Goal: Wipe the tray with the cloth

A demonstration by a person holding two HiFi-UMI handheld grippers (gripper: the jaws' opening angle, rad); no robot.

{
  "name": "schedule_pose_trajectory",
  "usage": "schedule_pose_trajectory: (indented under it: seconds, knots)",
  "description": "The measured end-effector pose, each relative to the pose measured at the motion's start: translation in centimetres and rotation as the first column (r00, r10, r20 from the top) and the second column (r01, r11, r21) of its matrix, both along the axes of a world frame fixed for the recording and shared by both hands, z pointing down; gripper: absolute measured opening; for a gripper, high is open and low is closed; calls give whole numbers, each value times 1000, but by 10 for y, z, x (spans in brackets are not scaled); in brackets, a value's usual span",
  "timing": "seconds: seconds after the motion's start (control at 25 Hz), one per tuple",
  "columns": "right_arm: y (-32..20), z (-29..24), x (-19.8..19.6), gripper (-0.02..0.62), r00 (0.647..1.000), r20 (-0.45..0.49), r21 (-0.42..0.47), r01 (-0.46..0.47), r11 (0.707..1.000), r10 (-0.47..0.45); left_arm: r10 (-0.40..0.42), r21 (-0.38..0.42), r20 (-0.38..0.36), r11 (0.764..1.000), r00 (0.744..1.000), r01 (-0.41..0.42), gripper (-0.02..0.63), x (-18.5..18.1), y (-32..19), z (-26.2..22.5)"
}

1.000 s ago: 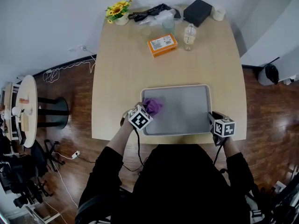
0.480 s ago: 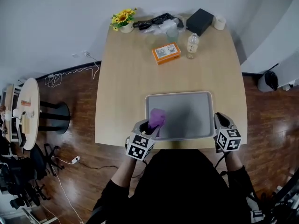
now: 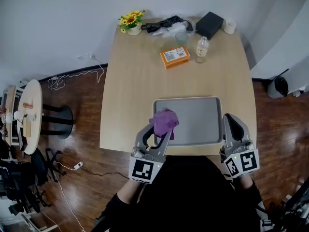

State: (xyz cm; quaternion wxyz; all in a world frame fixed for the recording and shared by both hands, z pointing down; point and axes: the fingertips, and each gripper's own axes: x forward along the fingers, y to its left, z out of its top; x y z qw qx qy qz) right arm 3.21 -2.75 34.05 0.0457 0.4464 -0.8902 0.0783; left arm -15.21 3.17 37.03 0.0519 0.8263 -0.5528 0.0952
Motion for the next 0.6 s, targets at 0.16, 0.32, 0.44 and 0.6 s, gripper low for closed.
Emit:
schedule_pose_trajectory:
  seconds: [0.16,0.32,0.44,0.6]
  knots:
    - [-7,-10,15,0,999,17,12,-48,999,48,-169,-138,82,974,982,179,126,-76,-4,56]
    - [-16,-8,38,0,994,16,-6,-111,994,111,-284,-349,176,877,943,329,126,-154,5,160]
    - [-18,-5,43,0,992,21,-24,-124,992,125,-324,-485,197,788,925,379,126,-181,16,229]
    - [-17,-1,40,0,993,17,-38,-118,992,118,-351,-628,160,685,923,369,159,-187,25,283]
